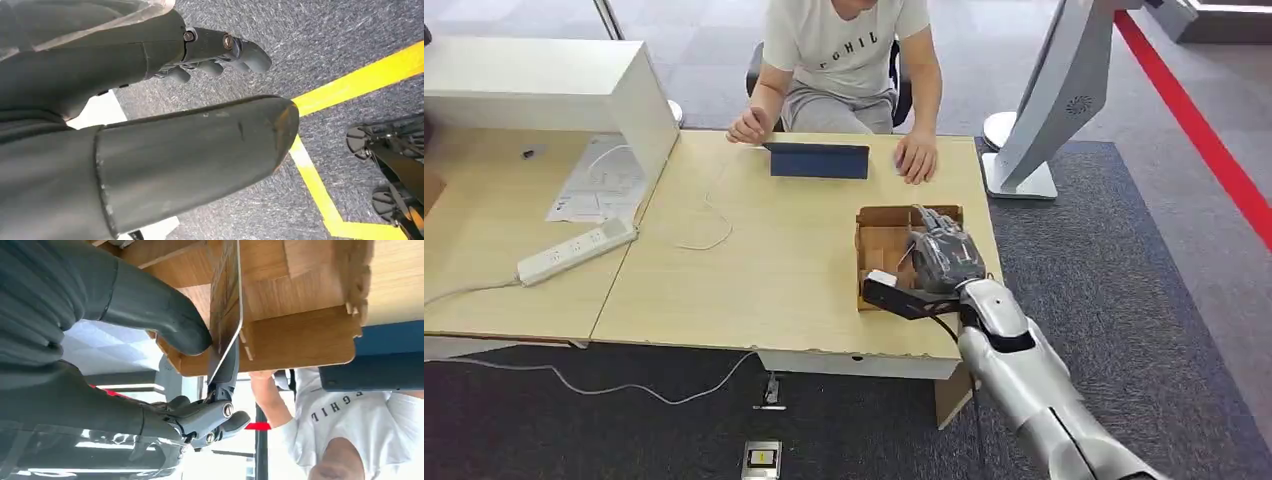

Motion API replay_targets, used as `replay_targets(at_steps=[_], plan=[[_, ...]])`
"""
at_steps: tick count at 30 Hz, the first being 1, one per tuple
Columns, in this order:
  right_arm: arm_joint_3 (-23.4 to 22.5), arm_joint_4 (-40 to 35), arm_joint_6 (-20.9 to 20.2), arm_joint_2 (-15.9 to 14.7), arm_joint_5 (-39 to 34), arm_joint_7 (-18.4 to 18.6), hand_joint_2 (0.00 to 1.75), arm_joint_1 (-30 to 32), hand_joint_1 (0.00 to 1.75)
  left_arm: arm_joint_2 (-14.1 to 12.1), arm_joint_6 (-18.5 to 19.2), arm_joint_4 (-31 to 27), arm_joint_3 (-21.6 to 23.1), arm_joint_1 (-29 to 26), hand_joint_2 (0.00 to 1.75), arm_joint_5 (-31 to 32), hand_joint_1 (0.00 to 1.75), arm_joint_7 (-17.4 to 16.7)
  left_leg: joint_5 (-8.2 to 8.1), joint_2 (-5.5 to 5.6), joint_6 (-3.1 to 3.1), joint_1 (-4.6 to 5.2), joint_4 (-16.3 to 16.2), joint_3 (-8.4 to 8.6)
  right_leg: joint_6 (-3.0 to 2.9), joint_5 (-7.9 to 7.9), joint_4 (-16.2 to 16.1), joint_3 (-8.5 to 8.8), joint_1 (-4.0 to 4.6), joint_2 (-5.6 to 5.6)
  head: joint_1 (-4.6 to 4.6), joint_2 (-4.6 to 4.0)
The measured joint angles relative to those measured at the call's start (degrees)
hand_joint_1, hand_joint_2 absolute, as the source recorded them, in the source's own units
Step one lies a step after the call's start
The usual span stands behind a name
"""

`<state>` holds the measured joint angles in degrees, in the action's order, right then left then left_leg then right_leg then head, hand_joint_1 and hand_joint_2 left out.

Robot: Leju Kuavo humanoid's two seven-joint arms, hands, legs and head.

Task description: Pass the card to the sensor for recognition and then transmit it.

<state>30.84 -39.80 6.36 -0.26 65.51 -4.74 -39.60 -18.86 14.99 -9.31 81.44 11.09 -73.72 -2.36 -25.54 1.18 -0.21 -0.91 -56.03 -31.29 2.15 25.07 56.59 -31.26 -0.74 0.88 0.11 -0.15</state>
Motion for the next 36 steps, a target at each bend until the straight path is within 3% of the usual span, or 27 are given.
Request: replay_targets(at_steps=[36], plan=[[-0.33, -5.94, -2.64, -0.50, 1.31, 2.08, 1.75, -4.22, 1.75, 0.35, 1.14, 0.00, 0.02, -0.01, 0.00, 1.18, 0.00, -0.24, 0.01, 0.00, -0.01, 0.00, 0.00, 0.00, 0.00, 0.00, 0.01, -0.01, 0.00, 0.00, 0.00, 0.00]])
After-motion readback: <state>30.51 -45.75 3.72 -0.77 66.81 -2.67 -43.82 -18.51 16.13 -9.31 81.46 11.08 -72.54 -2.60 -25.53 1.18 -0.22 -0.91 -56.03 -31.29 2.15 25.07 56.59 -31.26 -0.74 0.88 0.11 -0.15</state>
